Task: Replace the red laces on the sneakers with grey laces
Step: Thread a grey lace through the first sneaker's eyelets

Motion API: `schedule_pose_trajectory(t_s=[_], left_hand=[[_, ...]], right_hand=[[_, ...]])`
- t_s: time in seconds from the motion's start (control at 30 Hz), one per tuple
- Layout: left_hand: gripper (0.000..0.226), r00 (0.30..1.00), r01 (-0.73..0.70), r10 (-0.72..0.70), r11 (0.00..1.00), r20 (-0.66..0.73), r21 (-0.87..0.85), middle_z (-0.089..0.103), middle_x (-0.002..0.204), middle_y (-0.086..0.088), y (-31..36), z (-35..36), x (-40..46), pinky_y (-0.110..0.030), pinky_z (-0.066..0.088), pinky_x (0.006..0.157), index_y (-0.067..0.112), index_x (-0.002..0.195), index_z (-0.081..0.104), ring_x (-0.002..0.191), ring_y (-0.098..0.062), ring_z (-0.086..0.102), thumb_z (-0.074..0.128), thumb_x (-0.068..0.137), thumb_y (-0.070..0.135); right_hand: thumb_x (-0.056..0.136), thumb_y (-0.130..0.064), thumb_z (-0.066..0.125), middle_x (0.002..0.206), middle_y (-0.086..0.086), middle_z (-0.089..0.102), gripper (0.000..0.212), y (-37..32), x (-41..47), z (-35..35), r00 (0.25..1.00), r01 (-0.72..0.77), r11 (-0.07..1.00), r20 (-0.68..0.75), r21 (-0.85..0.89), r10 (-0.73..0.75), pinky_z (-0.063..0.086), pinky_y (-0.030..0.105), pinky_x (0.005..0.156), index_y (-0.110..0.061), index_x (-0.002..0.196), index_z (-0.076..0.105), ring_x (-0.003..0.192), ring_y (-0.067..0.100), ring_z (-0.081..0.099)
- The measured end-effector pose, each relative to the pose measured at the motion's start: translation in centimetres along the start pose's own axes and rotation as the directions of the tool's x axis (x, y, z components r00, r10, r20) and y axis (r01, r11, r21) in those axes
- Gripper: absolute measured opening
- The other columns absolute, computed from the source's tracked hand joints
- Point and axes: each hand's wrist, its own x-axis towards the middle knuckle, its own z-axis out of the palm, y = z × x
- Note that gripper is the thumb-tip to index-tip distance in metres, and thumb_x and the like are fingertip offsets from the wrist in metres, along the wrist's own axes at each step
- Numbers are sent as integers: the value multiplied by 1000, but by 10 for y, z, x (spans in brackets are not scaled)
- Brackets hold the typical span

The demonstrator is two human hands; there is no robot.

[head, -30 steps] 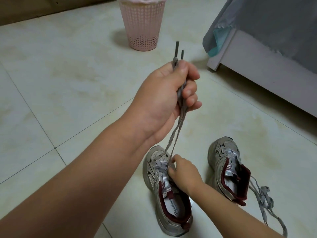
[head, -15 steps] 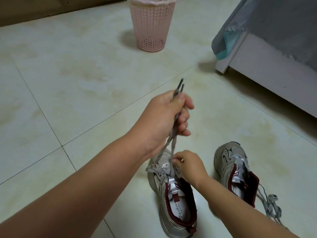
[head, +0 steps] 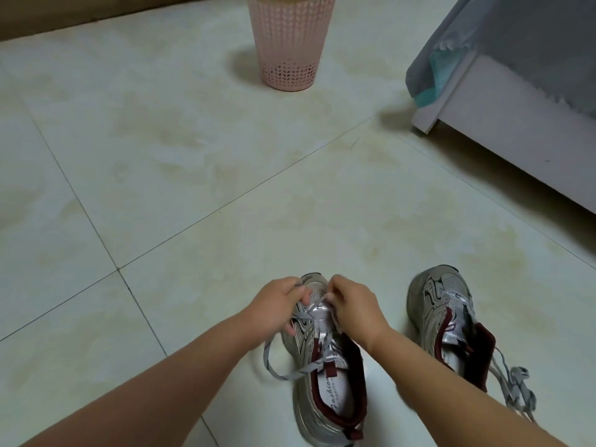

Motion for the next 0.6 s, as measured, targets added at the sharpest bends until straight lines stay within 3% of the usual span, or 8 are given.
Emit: schedule_pose_trajectory(t_s=[0.13, 0.2, 0.27, 0.37, 0.5, 0.6], left_hand=[[33, 1000, 10, -11, 1000, 18, 12, 62, 107, -5, -8, 5, 4, -30, 43, 50, 19, 67, 49, 76, -29, 58, 37, 98, 18], [32, 997, -54, 62, 984, -38, 171, 63, 94, -7, -6, 5, 4, -30, 45, 56, 21, 68, 48, 66, -21, 53, 36, 98, 18], [27, 979, -115, 180, 880, -99, 460, 58, 89, -3, -4, 7, 4, -32, 43, 72, 18, 77, 52, 78, -19, 54, 36, 97, 20], [24, 972, -143, 228, 753, -50, 642, 61, 105, -8, -4, 22, 7, -32, 40, 81, 10, 102, 58, 98, -23, 55, 38, 97, 22], [22, 992, -88, 128, 584, 16, 807, 64, 105, -11, -8, 44, 12, -27, 34, 69, 7, 110, 57, 98, -25, 59, 44, 93, 15], [13, 991, -50, 130, 584, -33, 810, 64, 91, -6, -9, 49, 16, -28, 34, 66, 12, 94, 59, 89, -24, 59, 49, 89, 18]], right_hand=[[86, -7, 57, 74, -4, 52, 15, 0, -7, -8, 981, -171, 917, -20, 361, 191, 39, 22, 63, -16, 80, 47, 70, 16, 48], [84, -15, 61, 84, -4, 49, 17, -1, -11, -12, 969, -248, 929, 56, 275, 242, 37, 21, 62, -19, 90, 46, 73, 13, 48], [80, -21, 62, 87, -1, 49, 21, -1, -16, -12, 926, -355, 920, 199, 169, 321, 36, 22, 59, -17, 94, 47, 73, 13, 48], [78, -20, 63, 83, 2, 53, 27, -2, -26, -12, 834, -517, 795, 396, 318, 384, 42, 24, 56, -13, 98, 46, 72, 16, 50], [79, -17, 64, 78, 4, 52, 26, 0, -31, -12, 824, -546, 725, 426, 420, 374, 44, 24, 50, -11, 96, 45, 63, 16, 50], [78, -17, 65, 73, 2, 53, 26, 1, -32, -11, 829, -541, 720, 418, 435, 371, 43, 21, 47, -13, 93, 44, 57, 14, 50]])
